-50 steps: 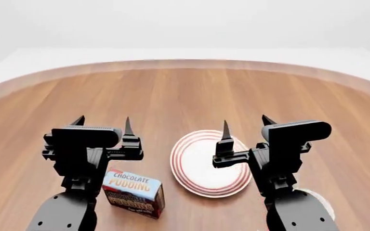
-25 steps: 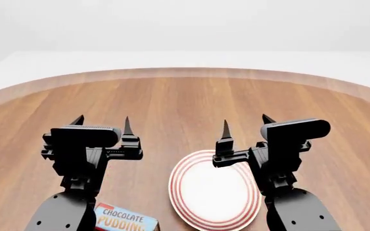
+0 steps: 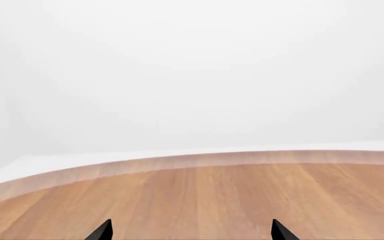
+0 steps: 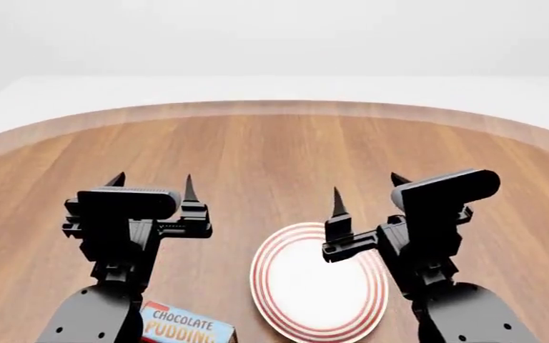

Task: Put the chocolate pudding to the right of the plate.

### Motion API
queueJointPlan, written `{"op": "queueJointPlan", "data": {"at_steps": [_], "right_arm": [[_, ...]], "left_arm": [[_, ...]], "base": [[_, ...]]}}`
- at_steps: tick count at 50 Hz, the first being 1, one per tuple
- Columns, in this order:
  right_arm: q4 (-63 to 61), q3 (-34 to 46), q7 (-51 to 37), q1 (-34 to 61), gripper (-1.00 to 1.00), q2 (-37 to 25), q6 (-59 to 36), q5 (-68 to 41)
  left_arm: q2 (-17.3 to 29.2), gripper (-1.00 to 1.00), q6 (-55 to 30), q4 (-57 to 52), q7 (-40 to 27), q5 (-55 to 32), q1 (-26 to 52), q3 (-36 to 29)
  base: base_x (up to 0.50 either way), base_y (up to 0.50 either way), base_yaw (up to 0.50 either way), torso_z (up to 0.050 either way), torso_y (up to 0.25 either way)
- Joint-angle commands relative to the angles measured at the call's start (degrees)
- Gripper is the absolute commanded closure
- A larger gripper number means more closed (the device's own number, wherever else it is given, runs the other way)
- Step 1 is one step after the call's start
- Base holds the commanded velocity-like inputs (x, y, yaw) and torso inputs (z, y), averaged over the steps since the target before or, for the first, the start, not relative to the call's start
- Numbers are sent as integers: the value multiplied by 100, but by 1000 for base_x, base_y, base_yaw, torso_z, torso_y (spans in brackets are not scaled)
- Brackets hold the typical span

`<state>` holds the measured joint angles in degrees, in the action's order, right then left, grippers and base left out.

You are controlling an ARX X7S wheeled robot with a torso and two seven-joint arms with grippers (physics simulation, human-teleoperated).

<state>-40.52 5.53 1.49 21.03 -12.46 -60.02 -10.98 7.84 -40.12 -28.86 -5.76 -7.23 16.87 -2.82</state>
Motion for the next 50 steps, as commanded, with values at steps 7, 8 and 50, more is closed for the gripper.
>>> {"op": "queueJointPlan", "data": {"at_steps": [7, 8, 50], "right_arm": [[-1035, -413, 1389, 562, -100, -913, -2202, -1306], [-1066, -491, 1410, 585, -100, -869, -2288, -1355], [-151, 443, 2157, 938, -100, -1355, -2408, -2248]], "left_arm": [[62, -100, 68, 90, -78, -66, 21, -40], [63, -100, 75, 100, -82, -72, 22, -42], [191, -100, 96, 101, -259, -202, 30, -165]], "base": [[0, 0, 0, 0, 0], [0, 0, 0, 0, 0], [0, 0, 0, 0, 0]]}}
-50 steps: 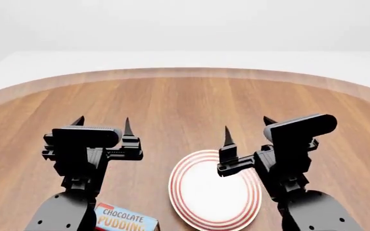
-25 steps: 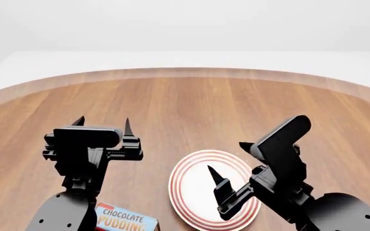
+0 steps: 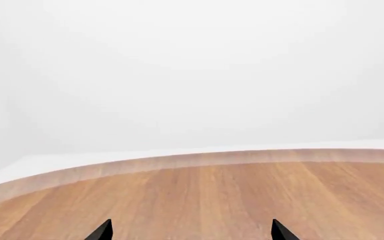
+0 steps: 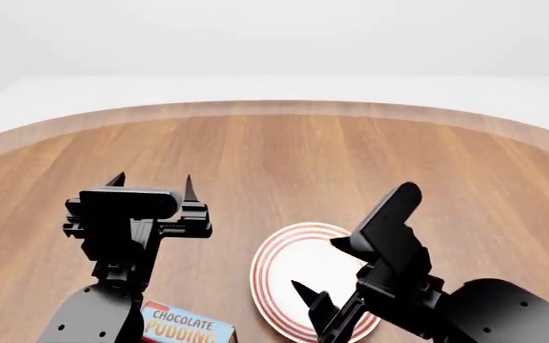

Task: Put the chocolate pudding to the right of the plate.

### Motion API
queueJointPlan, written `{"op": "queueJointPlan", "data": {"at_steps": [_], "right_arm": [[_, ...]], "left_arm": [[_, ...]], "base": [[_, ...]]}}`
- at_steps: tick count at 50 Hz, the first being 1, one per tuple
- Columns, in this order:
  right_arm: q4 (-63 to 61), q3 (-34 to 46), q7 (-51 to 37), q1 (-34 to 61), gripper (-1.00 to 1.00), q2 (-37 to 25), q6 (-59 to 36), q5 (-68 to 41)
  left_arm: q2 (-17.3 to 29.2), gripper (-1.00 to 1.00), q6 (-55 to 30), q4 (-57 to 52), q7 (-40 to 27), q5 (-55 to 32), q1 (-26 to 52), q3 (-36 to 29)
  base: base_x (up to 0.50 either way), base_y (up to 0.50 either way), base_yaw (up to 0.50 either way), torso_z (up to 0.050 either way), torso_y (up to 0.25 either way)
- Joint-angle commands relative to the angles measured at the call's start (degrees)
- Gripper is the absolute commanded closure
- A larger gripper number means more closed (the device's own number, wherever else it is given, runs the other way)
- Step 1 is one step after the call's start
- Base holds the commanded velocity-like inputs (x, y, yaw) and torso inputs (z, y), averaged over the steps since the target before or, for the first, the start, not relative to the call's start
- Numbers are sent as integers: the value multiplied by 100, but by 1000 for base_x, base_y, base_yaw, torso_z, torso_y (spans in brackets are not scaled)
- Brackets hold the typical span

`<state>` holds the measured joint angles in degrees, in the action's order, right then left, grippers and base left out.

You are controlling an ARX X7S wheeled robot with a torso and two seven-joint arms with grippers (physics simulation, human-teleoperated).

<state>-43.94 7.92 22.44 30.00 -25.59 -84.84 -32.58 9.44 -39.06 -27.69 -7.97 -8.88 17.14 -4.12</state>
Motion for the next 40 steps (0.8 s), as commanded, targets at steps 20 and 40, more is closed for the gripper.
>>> {"op": "queueJointPlan", "data": {"at_steps": [20, 40], "right_arm": [[733, 1178, 216, 243, -100, 18, 482, -35], [1339, 1844, 396, 509, -100, 244, 934, 61]], "left_arm": [[71, -100, 34, 52, -113, -89, 12, -92], [111, -100, 45, 62, -177, -160, 33, -131]], "base": [[0, 0, 0, 0, 0], [0, 0, 0, 0, 0]]}}
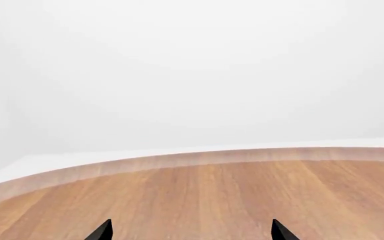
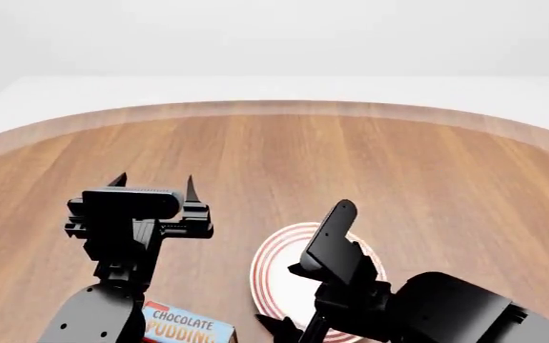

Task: Put the chocolate pudding to the right of the plate.

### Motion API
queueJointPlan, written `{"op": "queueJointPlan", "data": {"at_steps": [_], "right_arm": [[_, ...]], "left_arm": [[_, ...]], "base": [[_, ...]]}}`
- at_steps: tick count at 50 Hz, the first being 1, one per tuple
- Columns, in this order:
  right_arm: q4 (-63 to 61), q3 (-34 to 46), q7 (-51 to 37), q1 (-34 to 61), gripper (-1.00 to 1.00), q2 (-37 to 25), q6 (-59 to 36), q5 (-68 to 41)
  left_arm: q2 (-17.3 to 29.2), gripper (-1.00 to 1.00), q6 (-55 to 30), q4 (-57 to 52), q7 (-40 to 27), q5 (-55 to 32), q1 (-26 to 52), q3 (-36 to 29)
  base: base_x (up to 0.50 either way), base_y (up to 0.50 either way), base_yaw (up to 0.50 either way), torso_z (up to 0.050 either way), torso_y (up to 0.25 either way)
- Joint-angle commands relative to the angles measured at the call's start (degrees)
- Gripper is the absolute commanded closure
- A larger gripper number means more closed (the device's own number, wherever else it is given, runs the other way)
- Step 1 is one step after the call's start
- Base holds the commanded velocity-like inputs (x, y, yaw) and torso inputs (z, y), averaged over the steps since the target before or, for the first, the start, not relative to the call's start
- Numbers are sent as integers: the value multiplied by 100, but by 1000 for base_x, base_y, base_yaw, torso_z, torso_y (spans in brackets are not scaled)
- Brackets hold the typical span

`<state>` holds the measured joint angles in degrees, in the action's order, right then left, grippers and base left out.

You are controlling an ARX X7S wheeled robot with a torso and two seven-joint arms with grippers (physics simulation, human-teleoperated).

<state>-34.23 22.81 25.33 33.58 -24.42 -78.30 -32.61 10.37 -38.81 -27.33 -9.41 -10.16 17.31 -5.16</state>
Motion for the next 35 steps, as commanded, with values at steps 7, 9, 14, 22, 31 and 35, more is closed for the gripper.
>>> {"op": "queueJointPlan", "data": {"at_steps": [7, 9, 14, 22, 31, 35], "right_arm": [[654, 660, 205, 338, -100, 285, 420, 115], [727, 699, 213, 374, -100, 327, 445, 125], [850, 873, 234, 448, -100, 421, 473, 148], [922, 1030, 289, 518, -100, 548, 471, 93], [1496, 1235, 402, 547, -100, 685, 825, 215], [1781, 1426, 483, 551, -100, 794, 1016, 285]], "left_arm": [[40, -100, 24, 43, -56, -50, 25, -36], [44, -100, 29, 44, -62, -57, 24, -36], [61, -100, 9, 25, -78, -75, 38, -45], [73, -100, 39, 54, -100, -92, 38, -70], [85, -100, 69, 74, -125, -116, 38, -94], [90, -100, 72, 76, -136, -127, 39, -109]], "base": [[0, 0, 0, 0, 0], [0, 0, 0, 0, 0], [0, 0, 0, 0, 0], [0, 0, 0, 0, 0], [0, 0, 0, 0, 0], [0, 0, 0, 0, 0]]}}
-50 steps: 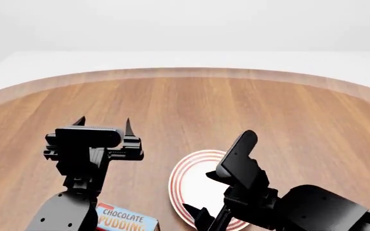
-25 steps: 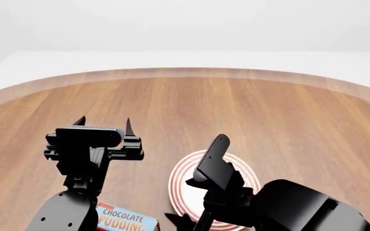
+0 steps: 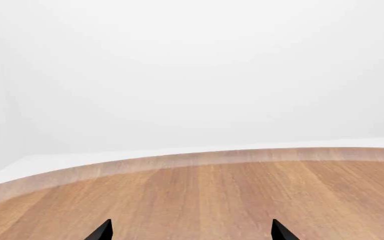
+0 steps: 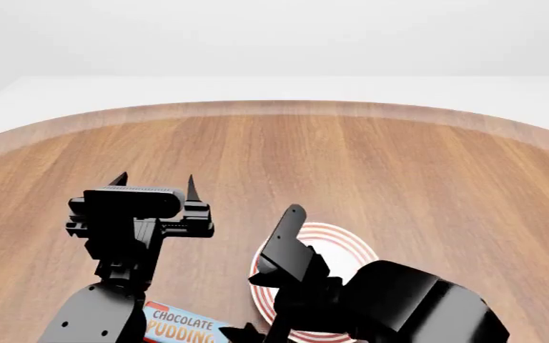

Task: Put the chocolate pudding to the right of the plate.

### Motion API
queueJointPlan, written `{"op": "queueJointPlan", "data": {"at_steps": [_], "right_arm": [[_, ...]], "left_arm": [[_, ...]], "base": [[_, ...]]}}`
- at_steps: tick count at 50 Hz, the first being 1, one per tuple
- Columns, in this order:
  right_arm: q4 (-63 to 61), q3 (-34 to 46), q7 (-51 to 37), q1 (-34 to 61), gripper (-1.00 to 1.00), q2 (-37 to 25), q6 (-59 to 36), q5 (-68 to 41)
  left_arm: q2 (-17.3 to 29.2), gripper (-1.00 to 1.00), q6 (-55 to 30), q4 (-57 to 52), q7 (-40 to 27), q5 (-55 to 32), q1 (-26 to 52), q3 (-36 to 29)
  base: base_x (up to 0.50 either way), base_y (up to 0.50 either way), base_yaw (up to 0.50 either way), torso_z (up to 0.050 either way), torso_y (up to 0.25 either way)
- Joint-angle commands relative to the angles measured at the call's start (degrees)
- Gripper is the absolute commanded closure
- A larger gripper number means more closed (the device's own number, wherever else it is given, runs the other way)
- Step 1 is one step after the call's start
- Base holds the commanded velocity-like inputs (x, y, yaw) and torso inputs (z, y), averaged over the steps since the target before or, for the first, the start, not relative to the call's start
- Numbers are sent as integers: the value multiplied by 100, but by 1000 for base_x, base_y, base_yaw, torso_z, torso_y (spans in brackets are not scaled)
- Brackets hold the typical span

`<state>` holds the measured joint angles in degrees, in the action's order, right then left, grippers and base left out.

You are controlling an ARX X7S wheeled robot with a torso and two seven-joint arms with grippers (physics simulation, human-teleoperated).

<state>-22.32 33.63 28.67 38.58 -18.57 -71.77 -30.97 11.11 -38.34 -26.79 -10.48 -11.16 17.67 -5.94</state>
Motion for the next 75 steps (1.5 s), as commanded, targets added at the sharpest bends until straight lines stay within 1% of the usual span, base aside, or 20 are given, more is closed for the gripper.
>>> {"op": "queueJointPlan", "data": {"at_steps": [1, 14, 36, 49, 50, 69, 75], "right_arm": [[692, 402, 177, 55, -100, 256, 428, 143], [1631, 801, 335, 188, -100, 549, 825, 362], [2401, 1351, 381, 52, -100, 792, 974, 519], [2801, 1438, 363, -14, -100, 859, 1085, 558], [2815, 1424, 347, -12, 100, 864, 1080, 556], [2782, 1399, 206, -6, 100, 851, 1074, 536], [2228, 1339, 118, -1, 100, 729, 923, 444]], "left_arm": [[20, -100, 26, 19, -29, -35, 1, -27], [36, -100, 122, 105, -48, -83, -19, -29], [86, -100, 97, 36, -118, -170, -23, -36], [118, -100, 133, 58, -149, -207, -52, -42], [120, -100, 137, 64, -153, -207, -52, -42], [155, -100, 165, 76, -198, -256, -52, -75], [167, -100, 171, 89, -214, -268, -36, -83]], "base": [[0, 0, 0, 0, 0], [0, 0, 0, 0, 0], [0, 0, 0, 0, 0], [0, 0, 0, 0, 0], [0, 0, 0, 0, 0], [0, 0, 0, 0, 0], [0, 0, 0, 0, 0]]}}
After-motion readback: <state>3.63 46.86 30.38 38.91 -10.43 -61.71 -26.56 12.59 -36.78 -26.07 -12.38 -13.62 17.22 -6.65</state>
